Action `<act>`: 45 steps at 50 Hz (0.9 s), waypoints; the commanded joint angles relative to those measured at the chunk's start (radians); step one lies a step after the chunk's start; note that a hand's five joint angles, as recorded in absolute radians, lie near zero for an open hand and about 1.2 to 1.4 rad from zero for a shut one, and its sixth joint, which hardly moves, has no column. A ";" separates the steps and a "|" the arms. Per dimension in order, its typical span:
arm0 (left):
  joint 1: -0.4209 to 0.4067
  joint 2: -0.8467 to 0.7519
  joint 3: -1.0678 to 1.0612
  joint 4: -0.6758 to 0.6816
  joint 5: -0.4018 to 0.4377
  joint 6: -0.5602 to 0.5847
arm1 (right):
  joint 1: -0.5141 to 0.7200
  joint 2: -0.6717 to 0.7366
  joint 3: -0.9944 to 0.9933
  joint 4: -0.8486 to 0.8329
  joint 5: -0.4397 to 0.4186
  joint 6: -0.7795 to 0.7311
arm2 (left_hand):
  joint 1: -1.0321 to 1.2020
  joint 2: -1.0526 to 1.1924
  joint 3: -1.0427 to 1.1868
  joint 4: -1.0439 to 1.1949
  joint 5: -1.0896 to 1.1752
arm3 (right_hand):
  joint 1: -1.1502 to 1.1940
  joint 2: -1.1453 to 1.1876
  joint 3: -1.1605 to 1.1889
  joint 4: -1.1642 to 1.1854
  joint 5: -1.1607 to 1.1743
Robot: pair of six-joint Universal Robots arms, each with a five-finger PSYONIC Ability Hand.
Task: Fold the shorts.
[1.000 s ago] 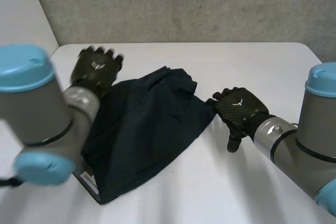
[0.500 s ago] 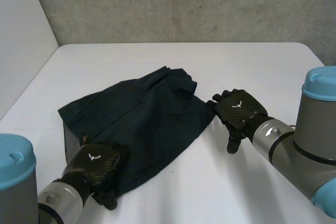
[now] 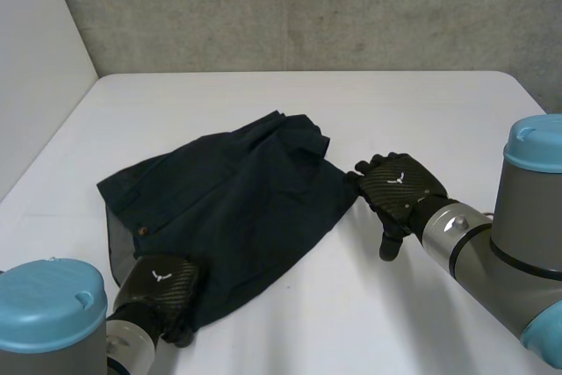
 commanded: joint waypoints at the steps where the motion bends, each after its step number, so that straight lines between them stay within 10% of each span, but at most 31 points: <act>1: 0.002 -0.020 -0.005 0.068 -0.034 0.074 | 0.000 0.000 0.001 0.000 0.000 -0.001 | 0.360 0.374 0.374 0.372 0.370 | 0.026 -0.025 -0.011 -0.060 -0.055; 6: 0.002 -0.026 -0.008 0.131 -0.077 0.132 | 0.000 0.000 0.003 0.000 0.000 -0.001 | 0.911 0.925 0.926 0.923 0.922 | 0.026 -0.025 -0.011 -0.060 -0.055; 12: 0.048 -0.023 0.006 0.200 -0.102 0.256 | 0.000 -0.003 0.001 0.000 0.000 -0.001 | 0.912 0.926 0.927 0.925 0.923 | 0.026 -0.025 -0.011 -0.060 -0.055; 20: 0.354 0.016 0.141 0.278 -0.085 0.480 | 0.000 -0.008 -0.005 0.000 0.000 -0.001 | 0.912 0.926 0.927 0.925 0.923 | 0.026 -0.025 -0.011 -0.060 -0.055; 26: 0.474 0.046 0.343 0.315 0.061 0.569 | 0.001 -0.008 -0.008 0.000 0.000 -0.001 | 0.912 0.926 0.927 0.925 0.923 | 0.026 -0.025 -0.011 -0.060 -0.055; 34: 0.366 0.029 0.552 0.393 0.130 0.554 | 0.001 -0.008 -0.008 0.002 0.000 -0.001 | 0.912 0.926 0.927 0.925 0.923 | 0.026 -0.025 -0.011 -0.060 -0.055; 45: -0.038 -0.219 0.736 0.484 0.223 0.549 | -0.015 -0.011 -0.026 -0.035 0.090 0.016 | 0.912 0.926 0.927 0.925 0.923 | 0.026 -0.025 -0.011 -0.060 -0.055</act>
